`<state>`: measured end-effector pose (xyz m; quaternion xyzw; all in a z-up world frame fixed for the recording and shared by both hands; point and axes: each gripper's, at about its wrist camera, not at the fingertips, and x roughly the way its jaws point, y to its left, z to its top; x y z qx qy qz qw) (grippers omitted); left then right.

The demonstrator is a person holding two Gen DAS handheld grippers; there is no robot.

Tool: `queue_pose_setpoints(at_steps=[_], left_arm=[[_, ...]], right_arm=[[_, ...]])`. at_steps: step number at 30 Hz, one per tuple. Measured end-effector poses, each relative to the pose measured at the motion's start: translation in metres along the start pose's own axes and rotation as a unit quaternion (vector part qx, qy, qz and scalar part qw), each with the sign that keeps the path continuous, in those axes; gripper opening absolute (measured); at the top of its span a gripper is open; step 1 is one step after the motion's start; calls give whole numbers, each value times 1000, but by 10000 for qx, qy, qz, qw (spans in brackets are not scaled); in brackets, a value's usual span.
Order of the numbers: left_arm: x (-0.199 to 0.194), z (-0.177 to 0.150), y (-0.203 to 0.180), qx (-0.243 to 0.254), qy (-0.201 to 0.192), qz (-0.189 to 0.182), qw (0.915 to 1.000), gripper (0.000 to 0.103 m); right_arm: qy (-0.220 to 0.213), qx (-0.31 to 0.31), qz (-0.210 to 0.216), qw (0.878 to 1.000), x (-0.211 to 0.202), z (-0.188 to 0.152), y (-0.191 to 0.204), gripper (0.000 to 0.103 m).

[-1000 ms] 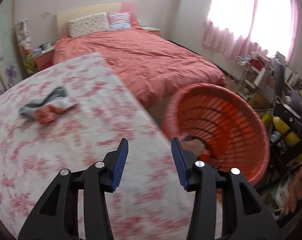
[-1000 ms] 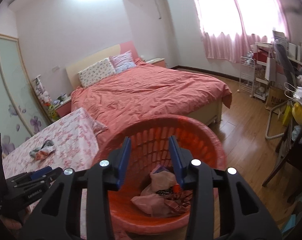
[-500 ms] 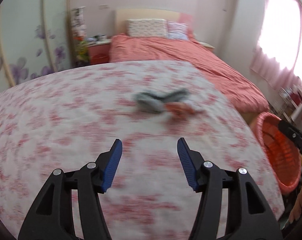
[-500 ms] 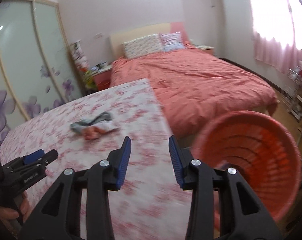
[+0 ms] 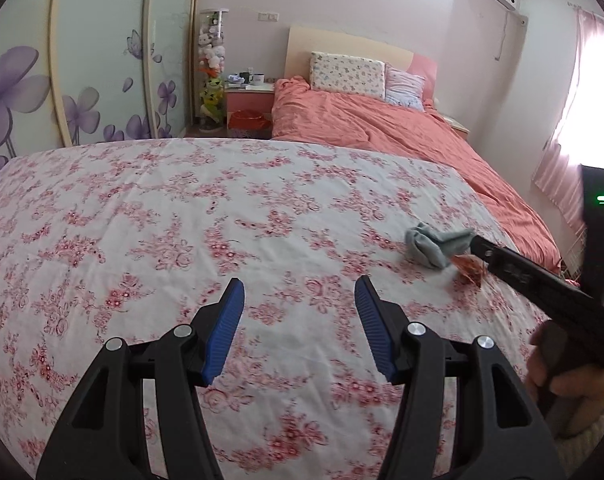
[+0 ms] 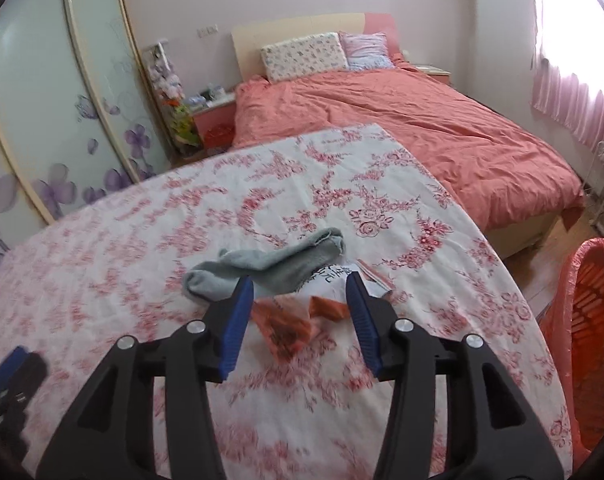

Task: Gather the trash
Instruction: 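Move both open tools back over the bed toward the grey sock and snack bag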

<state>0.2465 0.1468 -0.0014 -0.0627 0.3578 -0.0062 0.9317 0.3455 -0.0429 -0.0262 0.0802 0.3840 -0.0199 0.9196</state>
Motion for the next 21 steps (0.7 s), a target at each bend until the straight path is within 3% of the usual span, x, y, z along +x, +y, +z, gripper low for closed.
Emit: queue_pose_setpoints(at_steps=[3,5,11,21], left_arm=[[3,0,6,-42,27,-11,10000,57],[6,-1,7,-47,49,-17,10000,57],[13,0,-1,32,112,-72,9999,57],[22,2,-25,143,236,-234,9993,58]], right_arm=[[220,-97,-224,9995,12,-4,-2,47],[263,-68,-194,9994,7,-10,-12,37],[315,139,-134,9993,-5,-23,-45,24],[230,92,126,9996,-8,-22,-52,24]])
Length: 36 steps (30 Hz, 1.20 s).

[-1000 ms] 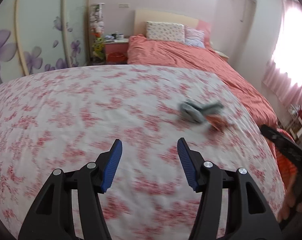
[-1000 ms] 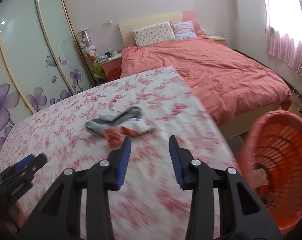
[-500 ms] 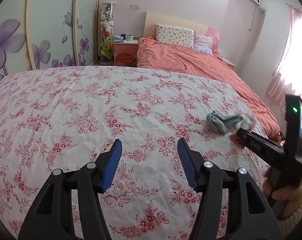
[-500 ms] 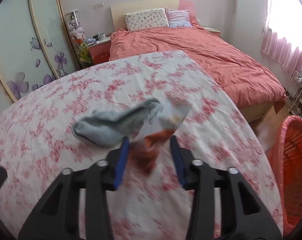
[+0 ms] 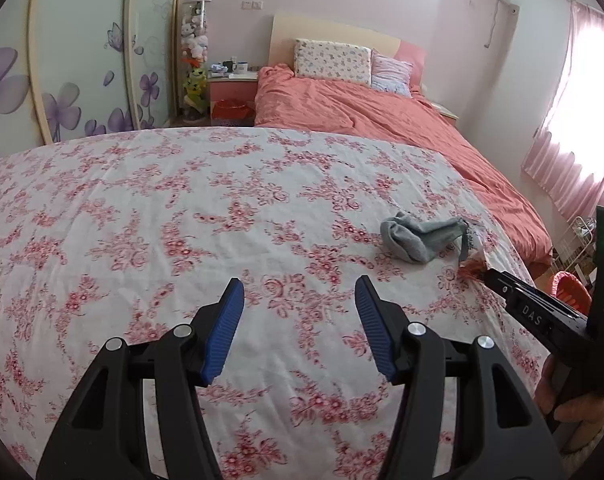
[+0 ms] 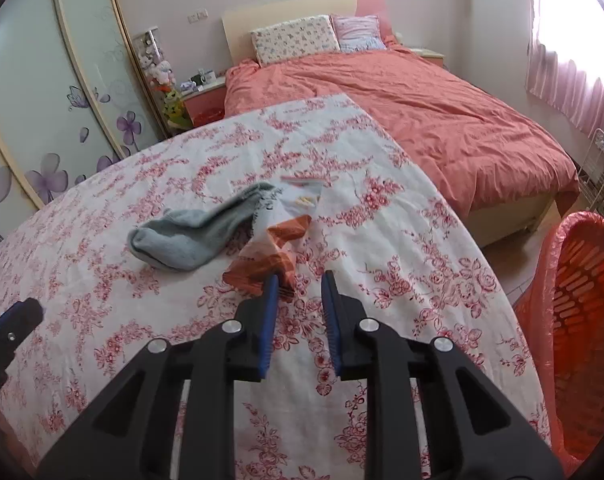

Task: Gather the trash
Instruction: 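Move both open tools back over the bed toward the grey sock and snack bag, then grasp the white snack bag with the right tool while the left tool grasps the grey sock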

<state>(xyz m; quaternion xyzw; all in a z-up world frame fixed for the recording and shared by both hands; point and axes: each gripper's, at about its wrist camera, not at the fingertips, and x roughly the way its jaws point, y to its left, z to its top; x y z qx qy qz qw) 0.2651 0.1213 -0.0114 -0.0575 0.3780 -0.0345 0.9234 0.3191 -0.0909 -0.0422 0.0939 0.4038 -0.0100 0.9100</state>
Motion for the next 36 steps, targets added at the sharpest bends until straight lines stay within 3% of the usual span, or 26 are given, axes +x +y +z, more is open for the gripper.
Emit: queue_pose_setpoints(at_steps=[3,5,9,12,13,14,21,26,32,34,35,36], left_arm=[[1,1,-4,-1,6,-22,10000,58],[2,3,-5,5,-11,-16,10000,58],[4,6,-7,-38,-25,-38,10000,58],[6,9,-10,-32,-37,-60,10000,58],[7,10,-12,-30,-34,-95,9999,58],[8,10,-13,-28,-33,-121,9999,58],[29,19,-38,62,58,-417,9991,58],[52,29,-61,261,143,-425,9987,58],[86,33,-75,338,598,-361,9970,57],[93,32,-76,322,640,-301,9970,47],[94,32,-79,416,628,-323,9966,24],[94,32,-80,457,677,-385,9959,13]], right_arm=[[-140,27,108,9998,-7,4,4,25],[-173,16,156,9997,-8,8,10,32],[-44,-56,62,10000,11,15,21,32],[130,-52,67,9999,23,16,20,28],[85,-38,55,9999,21,16,18,8],[84,-105,8,9999,19,16,17,6],[-17,-41,71,10000,-1,5,-10,3],[-180,27,171,9997,-25,-3,-29,3],[-204,107,222,9995,-38,-8,-45,3],[-199,120,208,9995,-40,-11,-49,3],[-196,127,203,9995,-40,-11,-50,3],[-196,135,195,9995,-41,-12,-51,3]])
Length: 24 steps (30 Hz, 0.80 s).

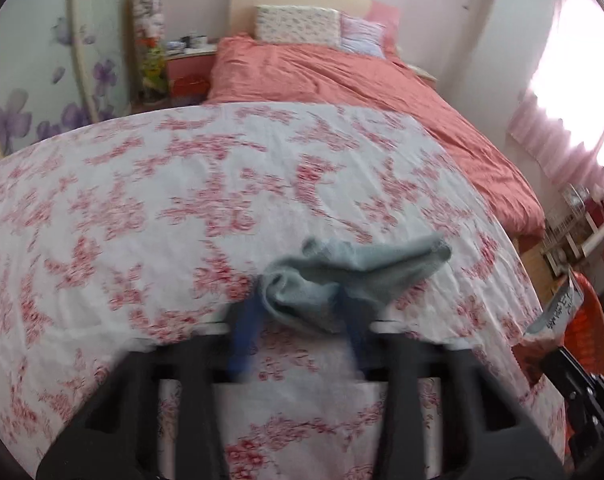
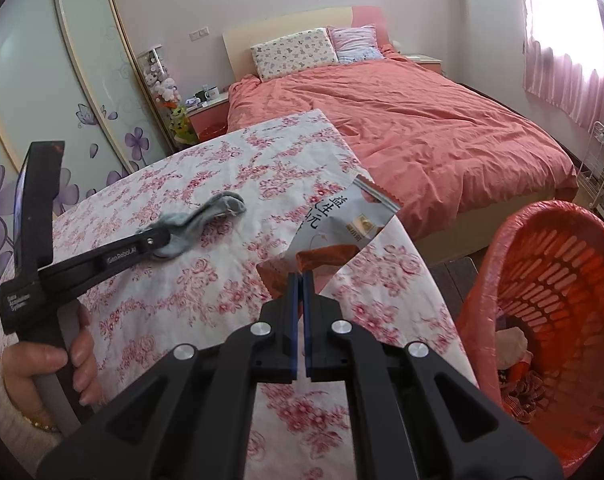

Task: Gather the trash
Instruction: 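Grasp the white snack bag with the right tool while the left tool grasps the grey sock, then carry the grey sock and snack bag over the basket and open both tools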

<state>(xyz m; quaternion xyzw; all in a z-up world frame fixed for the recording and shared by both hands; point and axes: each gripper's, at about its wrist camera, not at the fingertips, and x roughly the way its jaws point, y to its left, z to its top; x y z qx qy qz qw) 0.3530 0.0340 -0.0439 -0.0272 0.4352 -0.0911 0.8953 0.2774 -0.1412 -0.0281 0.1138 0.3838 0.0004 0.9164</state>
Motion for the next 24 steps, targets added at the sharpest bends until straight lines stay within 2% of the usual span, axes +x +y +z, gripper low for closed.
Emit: queue_pose_setpoints(at_steps=[3,15,24], left_arm=[[-6,-2,-3,-19,-107,-81,9999,8],[-80,-11,-15,170,-874,-202,9958,7],[-123,-19,-41,410,-1196,-481,9908,7]], right_arm=[[-5,39,-30,10000,-4,-2,-5,3],[-356,8,-26,9994,-50,-3,-9,3],[-701,6,-49,9975,-99,-9,-19,3]])
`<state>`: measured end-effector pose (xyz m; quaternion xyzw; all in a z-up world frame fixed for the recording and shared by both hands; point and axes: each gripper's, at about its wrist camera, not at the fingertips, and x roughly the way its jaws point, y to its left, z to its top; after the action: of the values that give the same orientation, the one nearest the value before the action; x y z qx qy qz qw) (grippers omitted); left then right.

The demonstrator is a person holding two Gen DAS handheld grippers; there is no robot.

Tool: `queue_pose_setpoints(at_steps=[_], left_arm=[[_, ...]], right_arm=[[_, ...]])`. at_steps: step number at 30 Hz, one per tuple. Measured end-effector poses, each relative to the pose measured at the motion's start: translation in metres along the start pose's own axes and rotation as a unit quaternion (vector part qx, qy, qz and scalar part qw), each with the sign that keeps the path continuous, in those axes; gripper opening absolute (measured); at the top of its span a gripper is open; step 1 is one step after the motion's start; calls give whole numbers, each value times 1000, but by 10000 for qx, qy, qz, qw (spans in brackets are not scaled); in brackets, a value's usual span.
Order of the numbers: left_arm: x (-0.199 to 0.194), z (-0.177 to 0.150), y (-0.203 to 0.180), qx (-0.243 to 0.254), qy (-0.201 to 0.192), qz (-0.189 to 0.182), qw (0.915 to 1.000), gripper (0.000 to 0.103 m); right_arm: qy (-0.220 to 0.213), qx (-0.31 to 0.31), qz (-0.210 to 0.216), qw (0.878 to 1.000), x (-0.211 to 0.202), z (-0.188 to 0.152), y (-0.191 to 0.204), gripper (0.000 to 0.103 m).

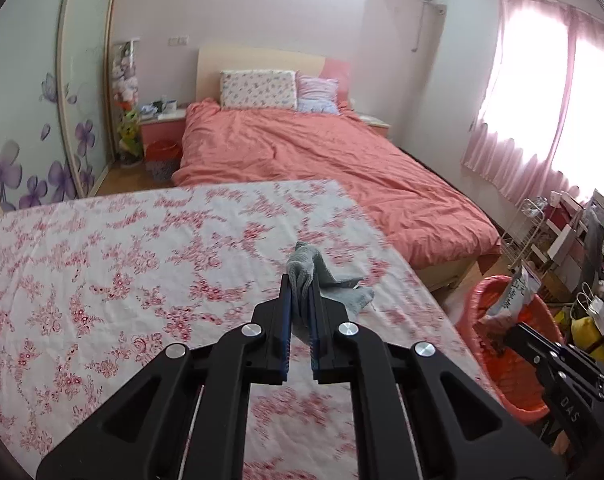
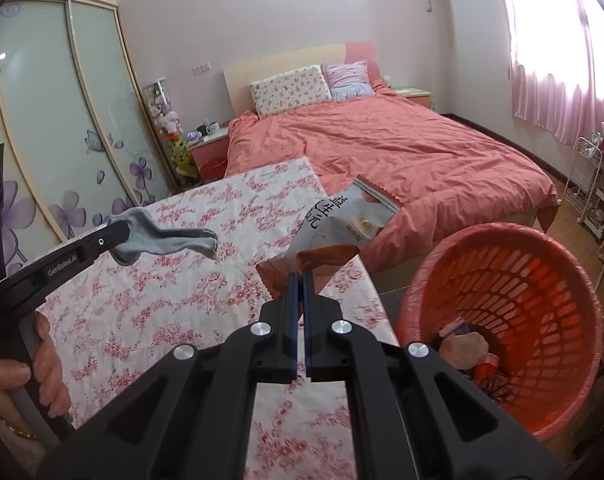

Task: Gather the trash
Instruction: 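Carry the grey sock and snack bag over the basket and open both tools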

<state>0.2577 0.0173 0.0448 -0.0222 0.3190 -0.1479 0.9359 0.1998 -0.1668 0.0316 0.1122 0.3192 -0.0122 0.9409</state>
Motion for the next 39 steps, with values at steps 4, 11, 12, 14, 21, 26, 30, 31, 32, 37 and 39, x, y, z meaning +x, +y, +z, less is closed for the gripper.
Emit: queue_pose_setpoints(at_steps=[4,11,12,14,21,26,30,31,32,37,39], left_arm=[[-8,0,-22,157,-30,-152,9998,7],[-13,-6,-56,303,-14,-510,9982,7],[-13,-6,-61,325,-8,-572,9978,7],[-13,-8,-75,393,6,-735,9965,7],[-7,-18,-123,564,92,-1254,9905,7],[1,-29,-156,692,196,-1499,9861,7],[10,-37,-175,729,326,-1660,9829,7],[11,-38,-178,736,352,-1688,9823,7],[13,-40,-184,748,387,-1713,9816,7],[23,-48,-205,845,597,-1814,9779,7],[30,-53,-214,912,747,-1838,9759,7]], right_arm=[[-119,53,-76,9999,-18,1,-11,3],[-288,229,-218,9991,-44,-2,-41,3],[-311,266,-246,9989,-48,-3,-47,3],[-338,331,-296,9984,-53,-5,-57,3],[-406,543,-598,9959,-70,-15,-97,3],[-423,718,-821,9931,-78,-24,-128,3],[-395,868,-938,9910,-79,-29,-148,3],[-382,913,-969,9904,-79,-31,-155,3],[-375,936,-988,9900,-79,-34,-158,3],[-300,1016,-1046,9888,-73,-38,-176,4],[-252,1047,-1047,9887,-69,-38,-182,6]])
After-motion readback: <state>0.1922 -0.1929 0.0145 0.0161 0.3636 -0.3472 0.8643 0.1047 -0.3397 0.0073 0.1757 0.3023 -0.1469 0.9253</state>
